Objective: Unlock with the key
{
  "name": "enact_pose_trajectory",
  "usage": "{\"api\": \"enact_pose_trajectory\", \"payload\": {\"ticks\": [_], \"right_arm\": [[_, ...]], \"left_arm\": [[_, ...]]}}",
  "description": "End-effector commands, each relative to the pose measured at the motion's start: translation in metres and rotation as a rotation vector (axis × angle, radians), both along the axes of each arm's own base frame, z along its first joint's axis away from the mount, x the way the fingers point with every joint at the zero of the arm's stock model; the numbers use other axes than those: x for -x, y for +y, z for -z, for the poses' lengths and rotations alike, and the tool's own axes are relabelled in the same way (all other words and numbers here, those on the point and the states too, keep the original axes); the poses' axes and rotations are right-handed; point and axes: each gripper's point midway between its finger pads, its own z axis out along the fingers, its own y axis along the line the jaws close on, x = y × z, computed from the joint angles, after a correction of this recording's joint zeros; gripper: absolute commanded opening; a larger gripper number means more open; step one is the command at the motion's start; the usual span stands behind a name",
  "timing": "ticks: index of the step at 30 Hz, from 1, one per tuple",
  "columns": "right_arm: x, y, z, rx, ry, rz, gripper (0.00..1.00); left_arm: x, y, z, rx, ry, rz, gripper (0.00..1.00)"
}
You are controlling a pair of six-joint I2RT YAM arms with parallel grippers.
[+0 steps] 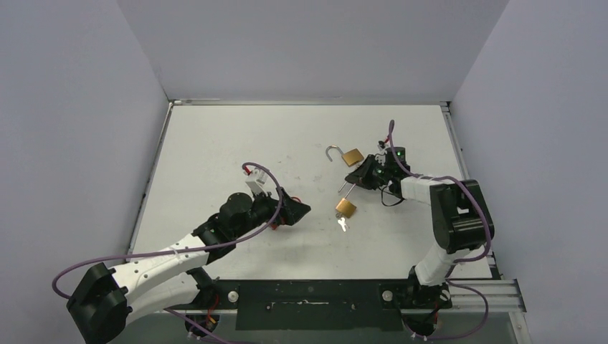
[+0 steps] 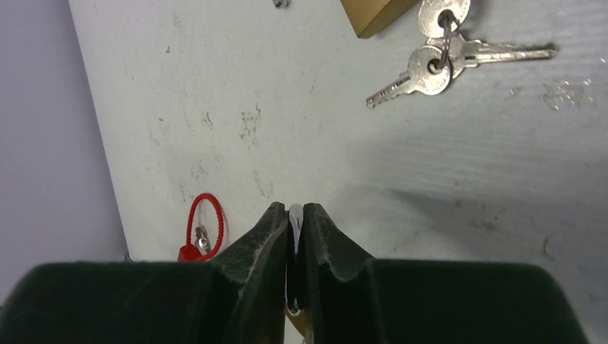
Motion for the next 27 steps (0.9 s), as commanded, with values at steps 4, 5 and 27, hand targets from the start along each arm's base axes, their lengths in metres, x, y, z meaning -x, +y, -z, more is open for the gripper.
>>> {"api": "enact_pose_trajectory", "payload": {"ticks": [4,5,27], "right_arm": [[-0.048,0.039,-0.032,-0.092,-0.259,-0.166,0.06],[-0.050,0.040,-0.028,-0.077,-0.255,-0.174,0.07],[-0.007,0.049,-0.076,0.345,-0.342,-0.147,0.62]], "left_arm": [[-0.013,0.013,0.012,-0.087,0.034,-0.088,0.97],[-0.015,0.016,0.015,-0.109,0.043,-0.099,0.97],[-0.035,0.069,0.085,-0.624,0.086,-0.211,0.84]]}}
